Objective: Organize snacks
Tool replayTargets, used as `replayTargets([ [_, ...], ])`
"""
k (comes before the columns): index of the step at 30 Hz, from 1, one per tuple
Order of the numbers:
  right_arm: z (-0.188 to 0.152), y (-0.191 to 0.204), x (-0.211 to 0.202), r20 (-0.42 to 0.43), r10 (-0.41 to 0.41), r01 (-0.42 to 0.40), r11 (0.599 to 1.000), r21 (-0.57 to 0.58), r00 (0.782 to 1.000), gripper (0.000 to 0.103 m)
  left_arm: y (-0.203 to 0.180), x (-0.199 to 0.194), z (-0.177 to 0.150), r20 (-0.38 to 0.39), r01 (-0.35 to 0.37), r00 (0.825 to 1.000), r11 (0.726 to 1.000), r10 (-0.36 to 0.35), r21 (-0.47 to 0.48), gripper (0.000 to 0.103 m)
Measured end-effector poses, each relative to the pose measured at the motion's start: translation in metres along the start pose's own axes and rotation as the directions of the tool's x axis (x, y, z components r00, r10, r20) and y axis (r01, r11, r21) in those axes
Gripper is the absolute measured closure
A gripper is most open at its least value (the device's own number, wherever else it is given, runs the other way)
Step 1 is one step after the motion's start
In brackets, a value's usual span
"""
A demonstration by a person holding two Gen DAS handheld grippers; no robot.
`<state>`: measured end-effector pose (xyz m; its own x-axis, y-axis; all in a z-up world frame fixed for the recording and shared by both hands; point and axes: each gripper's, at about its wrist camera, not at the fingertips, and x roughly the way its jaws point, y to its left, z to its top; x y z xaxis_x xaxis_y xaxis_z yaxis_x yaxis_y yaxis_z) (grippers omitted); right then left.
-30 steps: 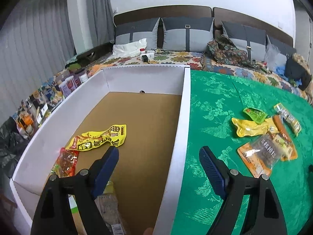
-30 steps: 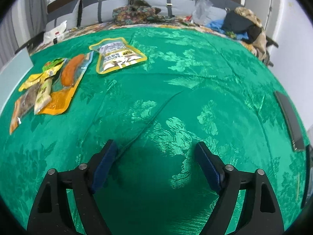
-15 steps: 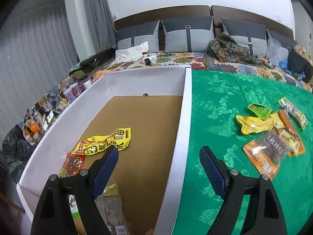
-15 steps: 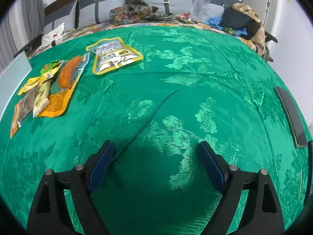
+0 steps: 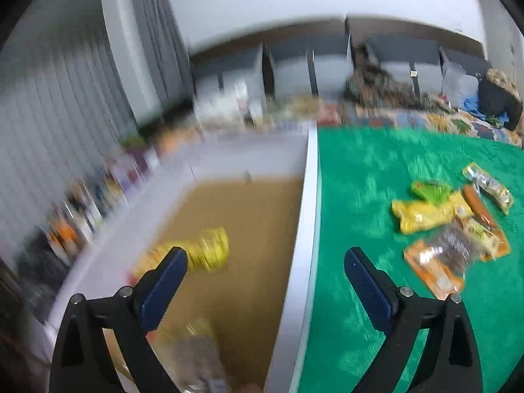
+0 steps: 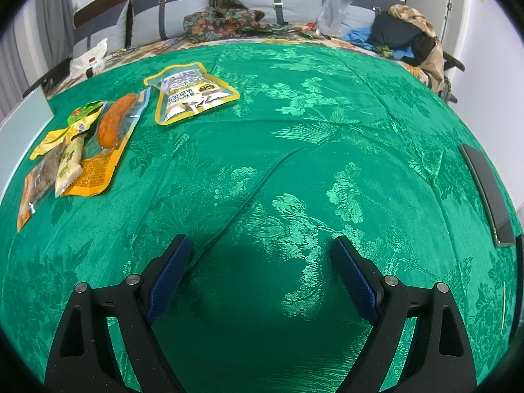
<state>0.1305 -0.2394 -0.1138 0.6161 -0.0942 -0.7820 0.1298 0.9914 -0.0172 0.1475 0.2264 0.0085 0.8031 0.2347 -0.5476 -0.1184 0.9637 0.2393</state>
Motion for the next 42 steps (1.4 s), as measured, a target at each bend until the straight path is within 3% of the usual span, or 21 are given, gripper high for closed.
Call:
replayTargets([
  [2, 0.0, 0.0, 0.0, 0.0, 0.001, -0.001, 1.0, 0.0, 1.0, 0.013, -0.024, -0.018, 0.01, 0.071, 0.028, 0.997, 0.996, -0.034, 0.083, 0.0],
  [3, 0.0, 0.0, 0.0, 0.0, 0.001, -0.001, 1.0, 0.001, 1.0, 0.013, -0.035, -0.02, 0.015, 0.067, 0.082, 0.994, 0.99, -0.091, 0.118, 0.0],
  [5, 0.0, 0.0, 0.0, 0.0, 0.001, -0.001, 1.0, 0.001, 1.0, 0.012, -0.066, -0.017, 0.022, -0.024, 0.26, 0.965, 0.947, -0.26, 0.188, 0.0],
  [6, 0.0, 0.0, 0.0, 0.0, 0.001, -0.001, 1.0, 0.001, 1.0, 0.012, -0.087, -0.01, 0.023, -0.115, 0.369, 0.929, 0.905, -0.352, 0.213, 0.0],
  [8, 0.0, 0.0, 0.0, 0.0, 0.001, -0.001, 1.0, 0.001, 1.0, 0.012, -0.122, 0.006, 0.02, -0.261, 0.508, 0.854, 0.827, -0.449, 0.241, 0.0],
  [9, 0.0, 0.0, 0.0, 0.0, 0.001, -0.001, 1.0, 0.001, 1.0, 0.012, -0.144, 0.017, 0.016, -0.33, 0.557, 0.82, 0.784, -0.468, 0.274, 0.0],
  [10, 0.0, 0.0, 0.0, 0.0, 0.001, -0.001, 1.0, 0.001, 1.0, 0.012, -0.16, 0.023, 0.013, -0.361, 0.574, 0.809, 0.758, -0.464, 0.31, 0.0],
  [12, 0.0, 0.0, 0.0, 0.0, 0.001, -0.001, 1.0, 0.001, 1.0, 0.012, -0.19, 0.04, 0.007, -0.406, 0.576, 0.809, 0.713, -0.426, 0.4, 0.0],
  [14, 0.0, 0.0, 0.0, 0.0, 0.001, -0.001, 1.0, 0.002, 1.0, 0.012, -0.209, 0.057, 0.006, -0.444, 0.588, 0.799, 0.684, -0.406, 0.432, 0.0],
  [15, 0.0, 0.0, 0.0, 0.0, 0.001, -0.001, 1.0, 0.001, 1.0, 0.012, -0.217, 0.067, 0.009, -0.469, 0.615, 0.777, 0.667, -0.42, 0.421, 0.0],
  [19, 0.0, 0.0, 0.0, 0.0, 0.001, -0.001, 1.0, 0.002, 1.0, 0.012, -0.231, 0.085, 0.017, -0.513, 0.674, 0.724, 0.633, -0.462, 0.381, 0.0],
  [23, 0.0, 0.0, 0.0, 0.0, 0.002, -0.002, 1.0, 0.002, 1.0, 0.012, -0.239, 0.098, 0.022, -0.52, 0.681, 0.716, 0.628, -0.465, 0.376, 0.0],
  [26, 0.0, 0.0, 0.0, 0.0, 0.002, -0.002, 1.0, 0.002, 1.0, 0.012, -0.242, 0.104, 0.023, -0.522, 0.695, 0.701, 0.628, -0.485, 0.349, 0.0],
  [30, 0.0, 0.0, 0.0, 0.001, 0.002, -0.002, 1.0, 0.003, 1.0, 0.012, -0.244, 0.11, 0.022, -0.539, 0.717, 0.679, 0.608, -0.498, 0.341, 0.0],
  [38, 0.0, 0.0, 0.0, 0.001, 0.002, -0.002, 1.0, 0.003, 1.0, 0.012, -0.255, 0.121, 0.018, -0.548, 0.709, 0.693, 0.58, -0.468, 0.402, 0.0],
  [42, 0.0, 0.0, 0.0, 0.001, 0.002, -0.002, 1.0, 0.003, 1.0, 0.012, -0.259, 0.131, 0.014, -0.562, 0.72, 0.681, 0.566, -0.469, 0.4, 0.0],
])
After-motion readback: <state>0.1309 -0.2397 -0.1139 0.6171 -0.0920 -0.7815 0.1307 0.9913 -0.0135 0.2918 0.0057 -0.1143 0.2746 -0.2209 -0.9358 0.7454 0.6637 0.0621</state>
